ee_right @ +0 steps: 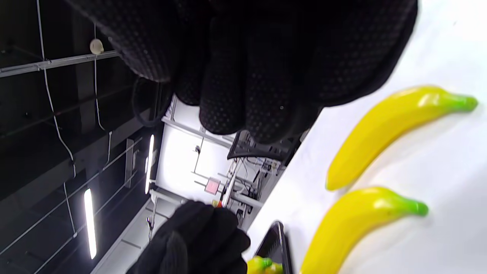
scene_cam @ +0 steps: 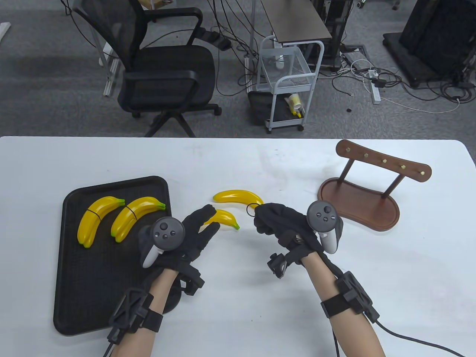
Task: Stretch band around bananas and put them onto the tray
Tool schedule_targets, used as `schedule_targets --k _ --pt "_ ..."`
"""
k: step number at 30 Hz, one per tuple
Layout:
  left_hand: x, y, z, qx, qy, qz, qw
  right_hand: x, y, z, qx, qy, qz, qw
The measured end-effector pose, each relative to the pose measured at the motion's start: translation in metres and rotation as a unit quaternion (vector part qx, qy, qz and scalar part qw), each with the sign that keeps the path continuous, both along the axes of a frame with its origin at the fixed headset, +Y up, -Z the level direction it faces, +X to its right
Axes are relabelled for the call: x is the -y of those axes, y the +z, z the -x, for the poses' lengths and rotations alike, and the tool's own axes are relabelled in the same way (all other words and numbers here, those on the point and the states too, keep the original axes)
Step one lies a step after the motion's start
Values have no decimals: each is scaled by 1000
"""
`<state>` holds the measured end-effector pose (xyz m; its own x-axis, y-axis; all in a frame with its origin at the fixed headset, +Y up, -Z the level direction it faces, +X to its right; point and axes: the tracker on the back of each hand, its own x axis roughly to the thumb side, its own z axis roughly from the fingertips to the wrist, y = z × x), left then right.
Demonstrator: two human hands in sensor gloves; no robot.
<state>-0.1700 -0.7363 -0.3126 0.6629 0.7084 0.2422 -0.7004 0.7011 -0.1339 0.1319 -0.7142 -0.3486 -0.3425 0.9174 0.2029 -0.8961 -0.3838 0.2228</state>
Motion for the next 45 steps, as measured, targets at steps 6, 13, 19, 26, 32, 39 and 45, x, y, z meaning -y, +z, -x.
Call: schedule_targets --k 6,13,19,26,32,39,45 --pt "1 0 -2 11 8 1 1000 11 3 19 -52 6 22 998" --pt "1 1 -6 29 14 0 999 14 8 32 -88 -3 37 995" --pt "3 2 -11 42 12 1 999 19 8 36 -101 4 43 994" --pt "4 2 -13 47 8 2 999 23 9 40 -117 10 51 992" --pt "6 3 -15 54 5 5 998 26 10 45 -135 20 59 989" --pt "5 3 -16 67 6 5 998 29 11 49 -155 35 66 985" --pt "5 3 -18 84 10 8 996 29 12 50 -174 36 77 981"
